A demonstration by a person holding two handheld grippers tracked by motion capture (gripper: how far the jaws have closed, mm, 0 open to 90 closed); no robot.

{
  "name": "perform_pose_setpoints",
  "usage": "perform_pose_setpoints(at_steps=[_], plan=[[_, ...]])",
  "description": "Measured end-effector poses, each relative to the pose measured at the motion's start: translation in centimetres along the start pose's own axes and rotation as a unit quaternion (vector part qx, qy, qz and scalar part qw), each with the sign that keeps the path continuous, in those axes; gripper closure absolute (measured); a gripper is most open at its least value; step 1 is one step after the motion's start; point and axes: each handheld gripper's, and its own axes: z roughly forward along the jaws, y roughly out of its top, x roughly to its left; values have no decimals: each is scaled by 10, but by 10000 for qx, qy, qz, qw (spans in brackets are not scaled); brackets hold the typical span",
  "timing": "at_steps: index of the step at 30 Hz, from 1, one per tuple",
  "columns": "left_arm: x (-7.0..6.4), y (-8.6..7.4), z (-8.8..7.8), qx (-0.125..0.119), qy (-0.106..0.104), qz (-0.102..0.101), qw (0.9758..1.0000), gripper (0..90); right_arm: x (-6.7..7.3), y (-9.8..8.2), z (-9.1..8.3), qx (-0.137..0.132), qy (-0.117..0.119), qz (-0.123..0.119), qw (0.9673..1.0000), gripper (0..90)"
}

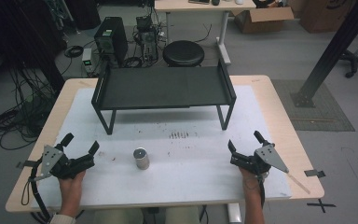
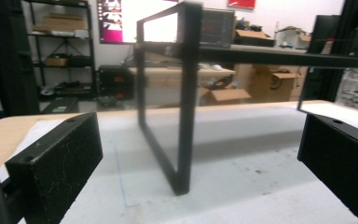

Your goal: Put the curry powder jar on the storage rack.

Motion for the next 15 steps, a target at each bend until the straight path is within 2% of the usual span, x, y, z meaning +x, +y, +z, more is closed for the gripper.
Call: perform_pose_setpoints(at_steps=[2,5,7,8,9,11,12,13,15], plan=[[-2,8,-2,6,-141,-68,9999,2,0,0,0,-6,-3,-10,10000,0],[-5,13,-4,-6,-194,-40,9998,2,0,0,0,-4,-4,-12,10000,0],[-8,18,-5,-13,-275,-29,9996,2,0,0,0,-6,-3,-7,10000,0],[-12,22,-6,-23,-391,-30,9992,3,0,0,0,-7,-2,-7,10000,0],[-12,22,-6,-23,-391,-30,9992,2,0,0,0,-3,0,-4,10000,0],[-19,29,-8,10,-548,61,9985,2,0,0,0,-5,1,-14,10000,0],[-19,29,-8,10,-548,61,9985,2,0,0,0,-5,1,-11,10000,0],[-23,33,-9,31,-672,94,9977,2,0,0,0,-6,2,-7,10000,0],[-26,35,-9,38,-735,105,9972,2,0,0,0,-8,2,-11,10000,0]])
